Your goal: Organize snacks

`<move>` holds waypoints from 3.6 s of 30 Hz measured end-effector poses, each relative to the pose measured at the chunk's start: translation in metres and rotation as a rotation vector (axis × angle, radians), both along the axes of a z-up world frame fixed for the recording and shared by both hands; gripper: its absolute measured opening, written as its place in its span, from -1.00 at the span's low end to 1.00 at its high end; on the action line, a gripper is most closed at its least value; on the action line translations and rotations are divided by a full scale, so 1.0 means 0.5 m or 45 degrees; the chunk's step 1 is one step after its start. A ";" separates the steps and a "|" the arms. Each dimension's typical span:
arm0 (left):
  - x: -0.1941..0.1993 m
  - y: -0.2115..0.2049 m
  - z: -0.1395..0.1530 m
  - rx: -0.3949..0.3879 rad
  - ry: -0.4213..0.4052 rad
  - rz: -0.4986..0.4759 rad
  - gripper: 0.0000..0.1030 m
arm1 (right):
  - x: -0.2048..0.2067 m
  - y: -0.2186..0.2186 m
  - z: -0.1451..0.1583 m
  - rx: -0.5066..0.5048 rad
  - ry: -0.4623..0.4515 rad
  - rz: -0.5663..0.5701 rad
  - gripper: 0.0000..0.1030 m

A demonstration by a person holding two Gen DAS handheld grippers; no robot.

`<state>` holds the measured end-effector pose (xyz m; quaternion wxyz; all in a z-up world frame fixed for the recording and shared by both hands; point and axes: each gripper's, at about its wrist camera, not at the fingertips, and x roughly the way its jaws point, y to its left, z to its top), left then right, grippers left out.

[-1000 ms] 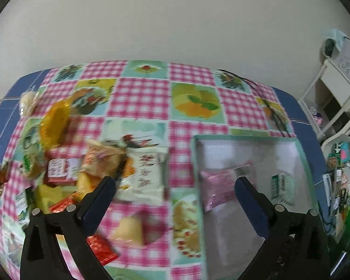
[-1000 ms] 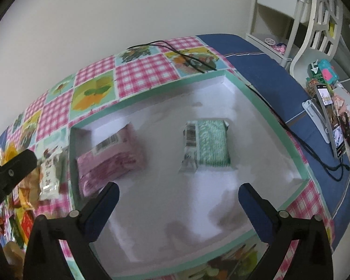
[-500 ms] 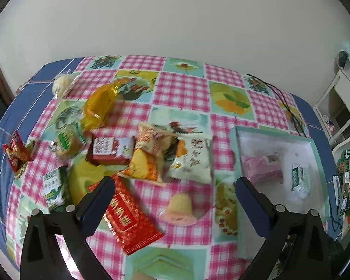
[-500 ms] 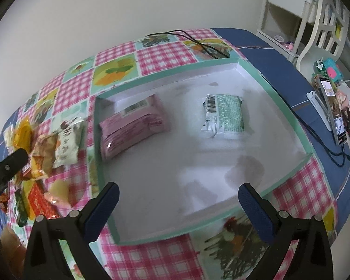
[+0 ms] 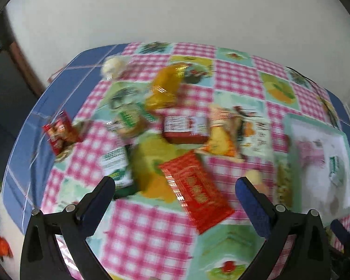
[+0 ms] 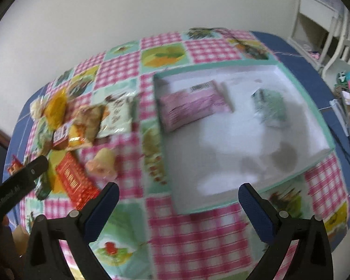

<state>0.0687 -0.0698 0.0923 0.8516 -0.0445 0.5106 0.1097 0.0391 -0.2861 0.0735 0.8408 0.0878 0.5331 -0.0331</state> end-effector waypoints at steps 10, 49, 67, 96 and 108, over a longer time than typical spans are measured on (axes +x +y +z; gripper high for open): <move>-0.022 0.124 -0.025 -0.028 0.055 0.161 0.99 | 0.000 0.124 -0.030 -0.006 0.091 0.146 1.00; 0.017 0.217 -0.104 -0.168 0.230 0.296 0.99 | 0.082 0.231 -0.087 0.040 0.113 0.326 1.00; 0.061 0.294 -0.132 -0.227 0.249 0.330 0.99 | 0.097 0.326 -0.058 0.029 -0.073 0.445 0.60; 0.114 0.282 -0.170 -0.319 0.265 0.236 0.40 | 0.096 0.403 -0.121 -0.039 0.084 0.629 0.19; 0.106 0.235 -0.167 -0.271 0.297 0.151 -0.19 | 0.099 0.389 -0.126 -0.072 0.099 0.579 -0.04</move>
